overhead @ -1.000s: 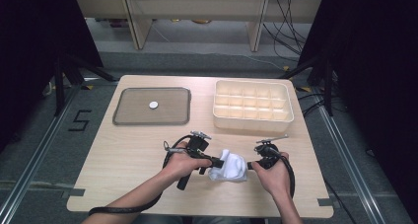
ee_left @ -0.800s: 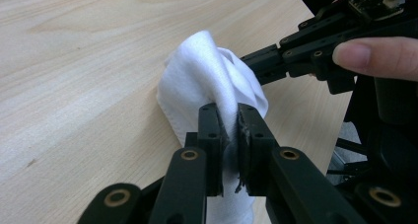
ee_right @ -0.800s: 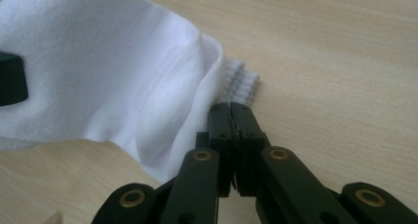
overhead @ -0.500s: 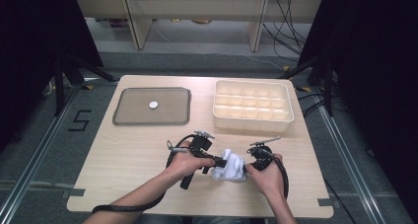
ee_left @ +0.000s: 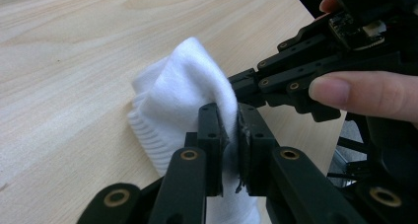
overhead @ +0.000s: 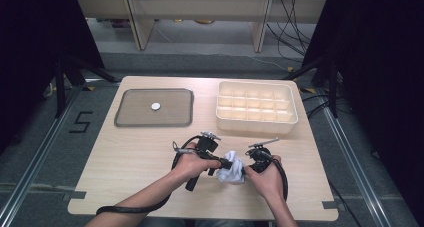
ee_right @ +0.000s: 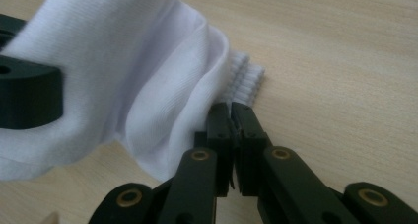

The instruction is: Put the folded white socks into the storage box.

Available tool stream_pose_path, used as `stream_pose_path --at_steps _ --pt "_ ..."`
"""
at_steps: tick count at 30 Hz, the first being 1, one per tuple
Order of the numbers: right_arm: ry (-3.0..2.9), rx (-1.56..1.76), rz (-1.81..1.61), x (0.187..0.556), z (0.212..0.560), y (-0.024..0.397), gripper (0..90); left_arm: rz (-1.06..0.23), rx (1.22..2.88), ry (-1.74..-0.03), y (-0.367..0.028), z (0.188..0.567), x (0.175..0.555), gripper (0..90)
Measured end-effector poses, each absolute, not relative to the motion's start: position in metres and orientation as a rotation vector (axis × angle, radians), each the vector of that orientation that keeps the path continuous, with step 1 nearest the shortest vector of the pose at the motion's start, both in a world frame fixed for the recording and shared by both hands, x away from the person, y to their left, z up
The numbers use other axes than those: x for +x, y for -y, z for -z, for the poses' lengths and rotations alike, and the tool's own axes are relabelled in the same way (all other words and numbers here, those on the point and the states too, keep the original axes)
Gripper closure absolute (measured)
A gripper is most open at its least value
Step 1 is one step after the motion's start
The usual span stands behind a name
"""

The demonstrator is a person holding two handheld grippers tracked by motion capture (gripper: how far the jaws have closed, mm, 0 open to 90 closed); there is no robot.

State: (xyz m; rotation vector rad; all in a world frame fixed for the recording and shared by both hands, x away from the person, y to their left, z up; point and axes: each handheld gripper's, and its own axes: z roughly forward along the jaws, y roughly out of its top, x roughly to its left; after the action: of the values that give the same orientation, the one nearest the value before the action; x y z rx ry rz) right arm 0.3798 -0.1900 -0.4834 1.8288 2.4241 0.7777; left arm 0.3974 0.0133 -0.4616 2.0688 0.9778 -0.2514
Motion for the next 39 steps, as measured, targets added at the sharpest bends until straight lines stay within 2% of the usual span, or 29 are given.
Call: stream_pose_path --at_steps 29,33,39 --pt "-2.442 1.842 -0.756 0.376 0.482 0.173 85.3 0.186 2.127 -0.96 0.002 0.47 0.394 81.1" --pt "-2.358 1.789 -0.897 0.378 0.469 0.187 85.1 0.179 2.136 -0.947 0.005 0.473 0.391 81.3" --pt "-2.304 1.766 -0.996 0.388 0.44 0.192 76.3 0.169 2.149 -0.94 0.008 0.474 0.39 81.3"
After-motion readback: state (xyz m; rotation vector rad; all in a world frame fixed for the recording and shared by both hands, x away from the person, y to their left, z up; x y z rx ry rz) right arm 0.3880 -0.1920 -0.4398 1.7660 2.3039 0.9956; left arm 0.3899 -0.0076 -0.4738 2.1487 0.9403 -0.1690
